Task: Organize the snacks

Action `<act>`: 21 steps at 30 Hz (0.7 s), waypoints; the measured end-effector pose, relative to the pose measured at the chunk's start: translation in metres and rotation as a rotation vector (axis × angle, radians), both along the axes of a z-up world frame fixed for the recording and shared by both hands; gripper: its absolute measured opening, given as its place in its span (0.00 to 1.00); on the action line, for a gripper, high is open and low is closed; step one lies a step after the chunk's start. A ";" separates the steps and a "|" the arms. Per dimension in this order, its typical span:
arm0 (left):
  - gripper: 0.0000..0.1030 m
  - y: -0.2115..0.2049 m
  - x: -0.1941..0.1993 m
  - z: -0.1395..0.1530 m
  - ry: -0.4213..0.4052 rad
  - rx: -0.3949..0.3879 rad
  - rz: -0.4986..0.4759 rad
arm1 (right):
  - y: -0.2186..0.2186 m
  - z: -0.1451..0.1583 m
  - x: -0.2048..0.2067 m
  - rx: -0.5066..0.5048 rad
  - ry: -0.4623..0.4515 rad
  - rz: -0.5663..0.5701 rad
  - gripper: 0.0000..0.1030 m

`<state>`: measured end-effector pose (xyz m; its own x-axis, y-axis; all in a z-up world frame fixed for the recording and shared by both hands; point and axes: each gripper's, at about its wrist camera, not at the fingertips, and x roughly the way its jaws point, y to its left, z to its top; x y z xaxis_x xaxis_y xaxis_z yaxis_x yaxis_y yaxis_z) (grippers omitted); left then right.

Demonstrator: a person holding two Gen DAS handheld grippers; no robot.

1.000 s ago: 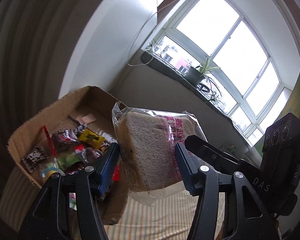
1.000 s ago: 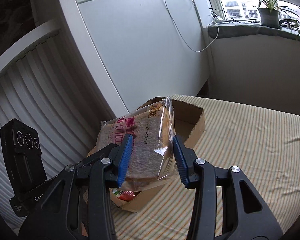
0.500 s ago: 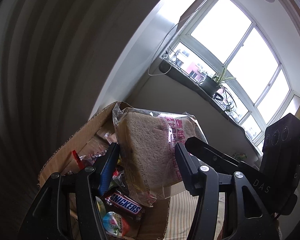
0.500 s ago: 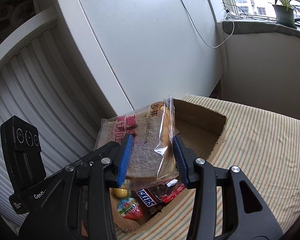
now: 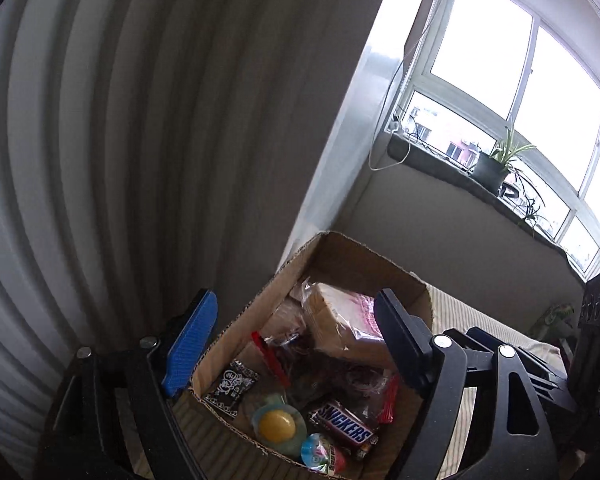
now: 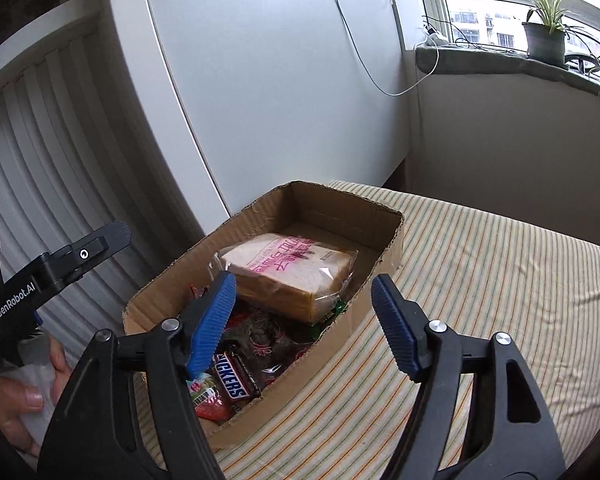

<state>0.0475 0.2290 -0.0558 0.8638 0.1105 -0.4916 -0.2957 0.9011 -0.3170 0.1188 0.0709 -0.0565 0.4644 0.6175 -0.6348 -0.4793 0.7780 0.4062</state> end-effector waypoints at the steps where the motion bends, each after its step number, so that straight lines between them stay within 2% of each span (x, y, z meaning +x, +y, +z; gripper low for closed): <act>1: 0.78 0.000 -0.002 0.004 -0.010 0.007 0.001 | 0.001 0.003 0.001 0.001 -0.008 -0.001 0.79; 6: 0.79 0.002 -0.012 0.009 -0.024 0.019 0.004 | 0.001 0.012 -0.007 -0.013 -0.042 -0.012 0.80; 13: 0.79 -0.009 -0.015 0.008 -0.007 0.044 0.016 | -0.014 0.012 -0.021 -0.004 -0.043 -0.045 0.80; 21: 0.80 -0.054 -0.018 0.014 0.005 0.114 -0.028 | -0.071 0.010 -0.040 -0.012 -0.059 -0.137 0.80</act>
